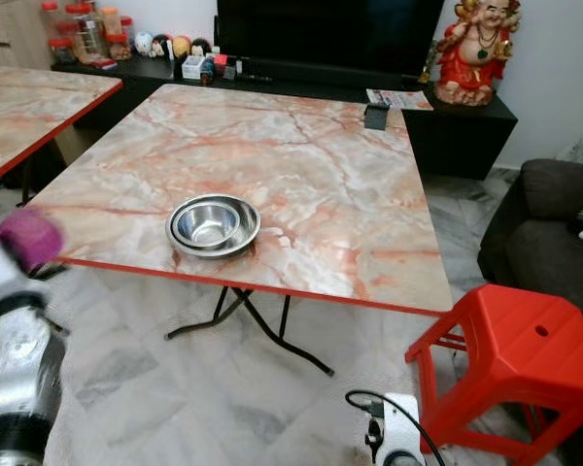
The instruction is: Setting the table
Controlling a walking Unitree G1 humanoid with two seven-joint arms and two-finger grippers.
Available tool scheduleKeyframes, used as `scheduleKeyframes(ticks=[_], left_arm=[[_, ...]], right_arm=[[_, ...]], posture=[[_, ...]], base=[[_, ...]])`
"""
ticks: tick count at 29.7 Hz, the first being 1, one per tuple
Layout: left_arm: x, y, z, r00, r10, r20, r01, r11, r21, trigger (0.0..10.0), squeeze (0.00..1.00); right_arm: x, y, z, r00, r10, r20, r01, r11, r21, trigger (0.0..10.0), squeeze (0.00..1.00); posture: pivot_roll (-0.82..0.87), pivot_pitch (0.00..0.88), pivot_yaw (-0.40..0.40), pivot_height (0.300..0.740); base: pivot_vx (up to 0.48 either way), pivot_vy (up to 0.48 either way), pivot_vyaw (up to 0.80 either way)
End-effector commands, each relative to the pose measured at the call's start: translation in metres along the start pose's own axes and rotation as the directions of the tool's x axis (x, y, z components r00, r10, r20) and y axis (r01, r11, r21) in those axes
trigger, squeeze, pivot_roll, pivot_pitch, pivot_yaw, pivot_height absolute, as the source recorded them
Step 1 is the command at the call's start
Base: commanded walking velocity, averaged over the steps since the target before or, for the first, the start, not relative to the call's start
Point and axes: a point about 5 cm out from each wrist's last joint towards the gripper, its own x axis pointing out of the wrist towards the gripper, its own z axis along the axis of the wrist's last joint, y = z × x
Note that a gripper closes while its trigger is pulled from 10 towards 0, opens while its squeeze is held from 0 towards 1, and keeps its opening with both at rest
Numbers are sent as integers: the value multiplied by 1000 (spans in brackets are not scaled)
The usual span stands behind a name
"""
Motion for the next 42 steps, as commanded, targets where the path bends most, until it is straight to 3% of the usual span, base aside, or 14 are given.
scheduleKeyframes(ticks=[1, 3, 4, 8, 13, 20, 42], left_arm=[[7, -23, -2, 992, -102, -67, 98, 993, -69, 10000, 0], [10, -30, -1, 988, -132, -76, 125, 988, -91, 10000, 0], [14, -37, -3, 984, -138, -114, 121, 982, -143, 10000, 0], [21, -43, -6, 982, -118, -150, 89, 978, -190, 10000, 0], [22, -49, -9, 978, -128, -165, 106, 985, -137, 10000, 0], [20, -48, -11, 980, -110, -167, 82, 983, -167, 10000, 0], [24, -44, 2, 983, -144, -118, 125, 980, -155, 10000, 0]], right_arm=[[-1, -4, -2, 1000, -15, -3, 15, 1000, 7, 10000, 0], [-1, -5, -2, 1000, -17, -2, 17, 1000, 10, 10000, 0], [-1, -5, -1, 1000, -19, 1, 19, 1000, 12, 10000, 0], [0, -7, 2, 1000, -24, 9, 24, 1000, 19, 10000, 0], [0, -9, 4, 999, -28, 18, 28, 999, 21, 10000, 0], [0, -9, 5, 999, -27, 24, 27, 999, 24, 10000, 0], [1, 1, 6, 999, -24, 31, 22, 997, 72, 10000, 0]], posture=[[2, 0, -46, 740], [-1, 0, -44, 740], [-15, 0, -41, 740], [-20, 0, -46, 740], [-18, 0, -65, 740], [-13, 0, -65, 740], [8, 0, -34, 740]], base=[[0, 0, 0], [0, 0, 0], [0, 0, 0], [0, 0, 0], [0, 0, 0], [0, 73, 0], [0, 280, -90]])
